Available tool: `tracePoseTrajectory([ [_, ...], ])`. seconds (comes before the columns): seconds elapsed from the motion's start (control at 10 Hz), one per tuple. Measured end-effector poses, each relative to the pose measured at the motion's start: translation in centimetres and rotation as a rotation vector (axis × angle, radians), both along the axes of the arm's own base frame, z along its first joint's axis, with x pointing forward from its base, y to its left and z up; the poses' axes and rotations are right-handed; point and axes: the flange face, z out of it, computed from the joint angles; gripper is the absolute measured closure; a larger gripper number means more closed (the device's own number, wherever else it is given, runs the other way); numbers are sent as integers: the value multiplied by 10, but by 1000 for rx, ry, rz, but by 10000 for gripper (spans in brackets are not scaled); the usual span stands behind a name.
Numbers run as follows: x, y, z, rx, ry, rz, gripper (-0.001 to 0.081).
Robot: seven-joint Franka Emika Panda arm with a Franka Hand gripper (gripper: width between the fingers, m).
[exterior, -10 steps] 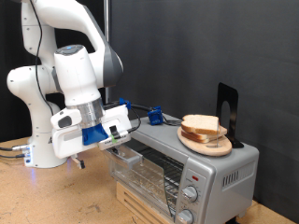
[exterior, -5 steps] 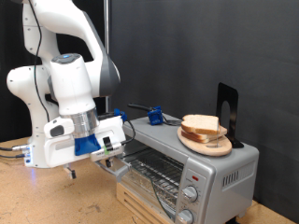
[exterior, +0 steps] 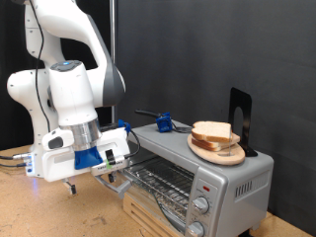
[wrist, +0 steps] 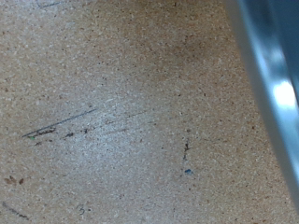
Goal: Make a piece of toast with the oven
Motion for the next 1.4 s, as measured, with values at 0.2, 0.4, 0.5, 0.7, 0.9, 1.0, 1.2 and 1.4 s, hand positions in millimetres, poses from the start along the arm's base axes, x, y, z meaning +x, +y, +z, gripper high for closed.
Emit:
tracePoseTrajectory([
  [0.2,0,-5,-8,-8,5,-10,-3],
  [0.4,1,-11,-12,-20,-6,11,-3],
  [0.5,1,-13,-14,-30,-14,26,-3],
  [0.7,0,-20,-20,-47,-34,39,-3],
  [0.9,-3,-29,-30,-65,-34,37,-3],
  [1.0,-5,-34,-36,-77,-28,34,-3],
  [1.2,-9,-43,-51,-99,-22,20,-3],
  [1.4,-10,-47,-62,-105,-15,12,-3],
])
